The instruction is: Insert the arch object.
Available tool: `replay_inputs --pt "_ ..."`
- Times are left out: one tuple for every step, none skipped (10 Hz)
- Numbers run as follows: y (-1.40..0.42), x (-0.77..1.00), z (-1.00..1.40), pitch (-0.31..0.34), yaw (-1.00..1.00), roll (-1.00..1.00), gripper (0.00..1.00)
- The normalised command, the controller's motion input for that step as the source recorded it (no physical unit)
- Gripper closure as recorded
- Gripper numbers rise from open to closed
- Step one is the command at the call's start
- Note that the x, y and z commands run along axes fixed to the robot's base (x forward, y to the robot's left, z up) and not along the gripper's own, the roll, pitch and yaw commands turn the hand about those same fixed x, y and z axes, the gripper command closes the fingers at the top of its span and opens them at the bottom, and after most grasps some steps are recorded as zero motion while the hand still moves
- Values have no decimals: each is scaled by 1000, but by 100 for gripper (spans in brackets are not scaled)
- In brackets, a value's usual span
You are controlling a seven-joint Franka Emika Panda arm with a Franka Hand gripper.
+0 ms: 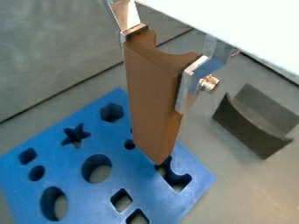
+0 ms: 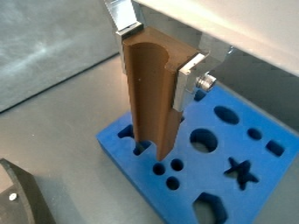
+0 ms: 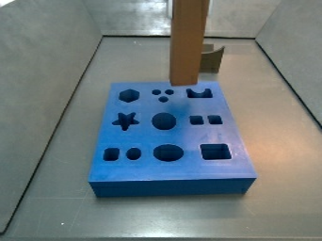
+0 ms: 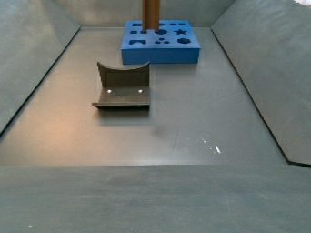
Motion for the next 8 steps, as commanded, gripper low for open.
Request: replay_inputs --pt "-60 494 -580 137 -223 216 100" --pt "0 420 -426 89 -189 99 100" --pt "11 106 -20 0 -80 -33 100" --pt "43 29 0 0 0 -31 100" --pt "14 200 -131 0 0 -10 100" --pt "9 403 -343 17 0 0 100" --pt "11 371 -351 3 -29 0 100" --pt "40 351 -337 33 -114 0 100"
